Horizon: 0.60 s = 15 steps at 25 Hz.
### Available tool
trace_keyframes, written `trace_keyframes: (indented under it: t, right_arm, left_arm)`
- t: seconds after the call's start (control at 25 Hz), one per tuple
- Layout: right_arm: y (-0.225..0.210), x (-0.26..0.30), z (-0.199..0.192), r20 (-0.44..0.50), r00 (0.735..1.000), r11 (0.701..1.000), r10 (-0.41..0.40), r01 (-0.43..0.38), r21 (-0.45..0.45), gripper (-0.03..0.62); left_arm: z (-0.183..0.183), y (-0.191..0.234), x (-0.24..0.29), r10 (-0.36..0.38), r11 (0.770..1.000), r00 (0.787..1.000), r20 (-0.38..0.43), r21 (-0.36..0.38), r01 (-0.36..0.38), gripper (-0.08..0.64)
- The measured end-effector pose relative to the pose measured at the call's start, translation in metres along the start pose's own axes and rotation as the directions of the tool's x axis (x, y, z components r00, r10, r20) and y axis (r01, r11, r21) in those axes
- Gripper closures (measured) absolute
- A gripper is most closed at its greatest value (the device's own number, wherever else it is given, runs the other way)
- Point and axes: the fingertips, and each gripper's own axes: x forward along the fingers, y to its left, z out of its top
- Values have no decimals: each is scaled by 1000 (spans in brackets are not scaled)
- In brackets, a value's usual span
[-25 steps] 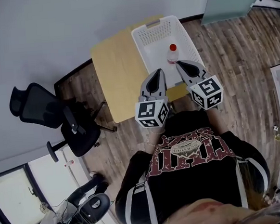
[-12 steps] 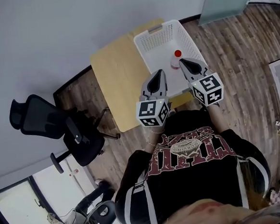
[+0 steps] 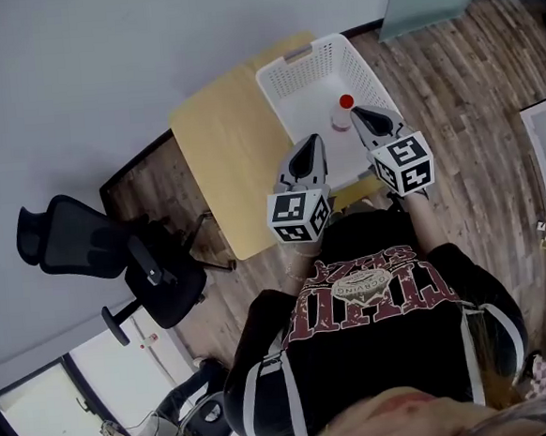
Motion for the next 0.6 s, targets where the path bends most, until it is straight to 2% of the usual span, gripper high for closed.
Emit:
trace_keyframes:
  t: [0.6]
  right_arm:
    - [-18,16,-15,-91,994,998,67,-67,-6,572]
  left_arm:
    - [-12,7,11,84,995,996,-36,-41,-86,512]
